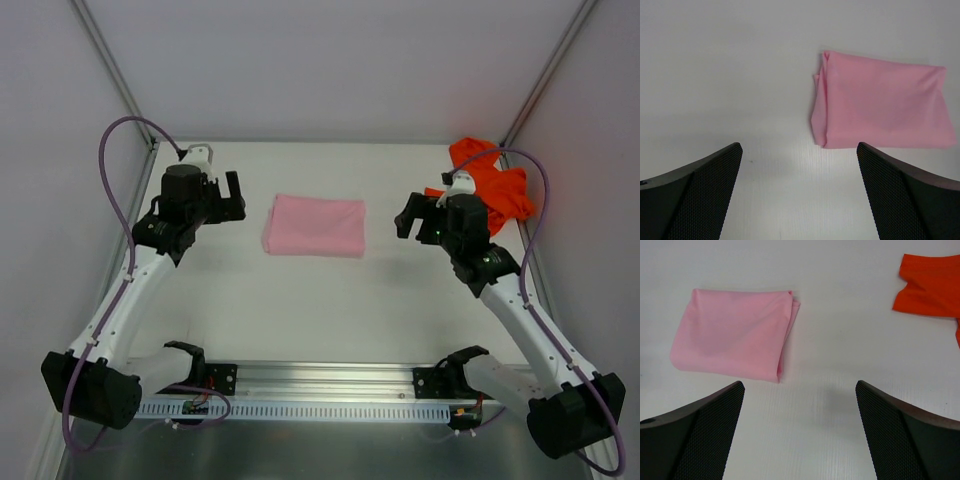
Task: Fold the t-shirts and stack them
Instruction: Put the neatly folded tshirt into the corner of the board with the left arm
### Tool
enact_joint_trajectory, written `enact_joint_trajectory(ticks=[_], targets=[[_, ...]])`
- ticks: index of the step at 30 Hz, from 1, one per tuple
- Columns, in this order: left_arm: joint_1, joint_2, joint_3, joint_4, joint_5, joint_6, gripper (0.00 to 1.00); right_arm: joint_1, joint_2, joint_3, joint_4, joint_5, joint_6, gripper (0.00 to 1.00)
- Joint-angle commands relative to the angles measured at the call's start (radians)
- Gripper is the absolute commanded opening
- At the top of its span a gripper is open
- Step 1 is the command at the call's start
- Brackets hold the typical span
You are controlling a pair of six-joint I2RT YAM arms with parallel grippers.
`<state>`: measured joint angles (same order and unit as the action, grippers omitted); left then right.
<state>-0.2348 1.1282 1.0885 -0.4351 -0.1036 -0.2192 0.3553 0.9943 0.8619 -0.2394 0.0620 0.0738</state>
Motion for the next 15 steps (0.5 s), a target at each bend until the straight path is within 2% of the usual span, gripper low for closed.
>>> enact_joint_trajectory(ticks=[1, 2, 6, 11, 15], targets=[[0.002, -0.033, -0.051, 0.073, 0.092, 0.037, 0.99, 0.001, -0.029, -0.017, 0.029, 0.076, 0.020, 0.96], [0.002, -0.042, -0.076, 0.099, 0.185, 0.029, 0.99, -0.001, -0.042, -0.029, 0.054, 0.090, 0.035, 0.96], [0.002, -0.004, -0.197, 0.261, 0.318, -0.121, 0.94, -0.001, -0.103, -0.101, 0.097, 0.119, 0.080, 0.96], [0.000, 0.149, -0.251, 0.400, 0.323, -0.198, 0.94, -0.001, -0.103, -0.112, 0.066, 0.095, 0.084, 0.96], [-0.001, 0.278, -0.197, 0.432, 0.347, -0.206, 0.94, -0.001, -0.103, -0.119, 0.075, 0.088, 0.089, 0.96]])
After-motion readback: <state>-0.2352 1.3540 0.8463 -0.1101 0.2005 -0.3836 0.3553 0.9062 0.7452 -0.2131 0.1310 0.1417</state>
